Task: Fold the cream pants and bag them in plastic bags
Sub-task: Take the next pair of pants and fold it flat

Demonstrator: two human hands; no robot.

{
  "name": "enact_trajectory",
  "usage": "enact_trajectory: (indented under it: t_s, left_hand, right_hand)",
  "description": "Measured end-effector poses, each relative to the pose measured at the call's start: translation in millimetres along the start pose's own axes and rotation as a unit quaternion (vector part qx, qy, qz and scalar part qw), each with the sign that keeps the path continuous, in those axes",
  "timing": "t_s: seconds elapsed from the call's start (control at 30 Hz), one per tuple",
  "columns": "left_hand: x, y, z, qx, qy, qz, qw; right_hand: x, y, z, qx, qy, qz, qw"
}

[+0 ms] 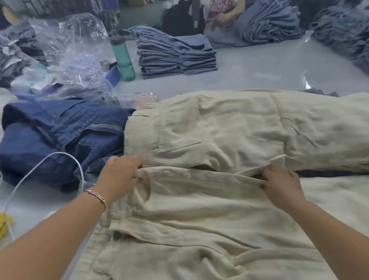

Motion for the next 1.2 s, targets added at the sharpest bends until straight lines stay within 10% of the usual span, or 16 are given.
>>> enact_trajectory:
  t_s: [0.3, 0.47, 0.73, 1.0, 1.2]
  left_hand:
    - [-11, -65, -60, 0.115, 0.146, 0.008, 0.983]
    - [-18, -125, -104, 0.083, 0.201, -0.037, 0.975]
    - [-54, -222, -153, -0.049, 0.147, 0.001, 0.988]
    - [-72, -327, -91, 0.066, 0.178, -0.024, 0.982]
    - [-71, -349, -55, 0.127, 0.156, -0.113, 0.973]
  right_hand:
    - [-29, -56, -43, -0.048, -0.031, -0.043, 0.997]
    - [-33, -119, -108, -0.311, 0.09, -0.146, 0.935]
    - [-64, -259, -130, -0.35, 0.093, -0.315, 0.878]
    - [-57, -369, -80, -0.307, 0.09, -0.404, 0.857]
    - [-50, -379, -34, -0.064, 0.062, -0.31, 0.947]
Point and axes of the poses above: each hand's wrist, its own y-axis towards the middle knuckle, its own z-axis out of the palm, x = y × z, the point moved 5 cm from there along y, towards the middle knuckle, and after that the axes turned 10 degrees about -x, right-handed, at the moved point
